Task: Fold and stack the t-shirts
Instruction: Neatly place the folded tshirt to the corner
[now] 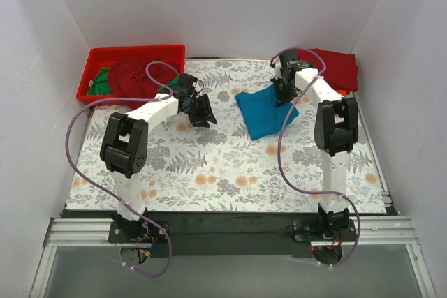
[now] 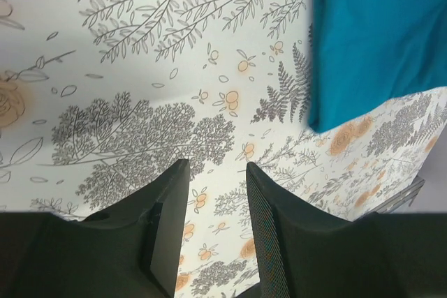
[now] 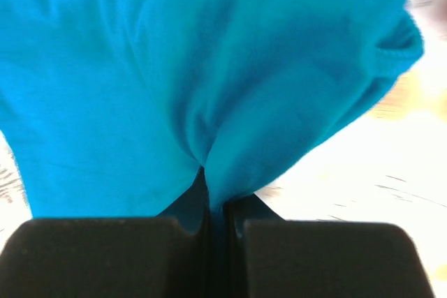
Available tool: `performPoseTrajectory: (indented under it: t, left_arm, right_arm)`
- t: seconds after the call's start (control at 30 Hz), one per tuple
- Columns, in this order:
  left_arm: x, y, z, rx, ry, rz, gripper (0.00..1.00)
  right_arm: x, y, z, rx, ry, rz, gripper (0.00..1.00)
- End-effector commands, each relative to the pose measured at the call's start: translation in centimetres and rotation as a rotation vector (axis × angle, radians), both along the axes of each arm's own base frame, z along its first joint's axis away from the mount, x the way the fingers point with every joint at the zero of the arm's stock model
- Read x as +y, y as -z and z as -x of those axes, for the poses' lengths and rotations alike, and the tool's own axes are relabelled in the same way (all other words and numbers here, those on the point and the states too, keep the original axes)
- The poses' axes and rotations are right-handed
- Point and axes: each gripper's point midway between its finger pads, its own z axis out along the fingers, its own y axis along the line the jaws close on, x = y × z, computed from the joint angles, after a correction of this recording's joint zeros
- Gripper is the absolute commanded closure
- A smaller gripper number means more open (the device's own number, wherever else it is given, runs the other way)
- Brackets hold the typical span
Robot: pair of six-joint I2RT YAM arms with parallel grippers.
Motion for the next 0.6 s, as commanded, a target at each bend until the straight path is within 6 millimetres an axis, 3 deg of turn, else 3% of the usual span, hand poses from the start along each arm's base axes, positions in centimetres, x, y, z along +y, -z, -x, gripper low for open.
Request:
performPoseTrajectory:
  t: [0.0,0.13,0.3,0.33,0.57]
  left_arm:
    - [0.5,-1.6,0.9,-0.022,-0.013,0.024,0.63]
    - [0.8,-1.6,1.8,-0.009,-0.021,0.031,0.63]
    - [1.1,-2.1,2.5,-0.013,-0.031,0.034,0.63]
    - [1.1,-2.1,2.8,-0.011,-0.030,0.033,0.63]
    - [1.7,-1.7,4.2,0.020,-0.038,0.031,0.63]
  right_arm:
    - [-3.4,-4.4,-2.3,-0.116,0.014,0.172,0.99]
    - [-5.7,-6.4,-4.3,-0.190,0.080,0.280,0.99]
    - [-6.5,-8.5,-7.2,-0.280,0.106,0.327,0.99]
    - [-6.6,-9.8,-8.1,-0.320,0.123,0.332,0.99]
    - [-8.7,-10.9,-11.1,-0.404,0.191,0.380,0.99]
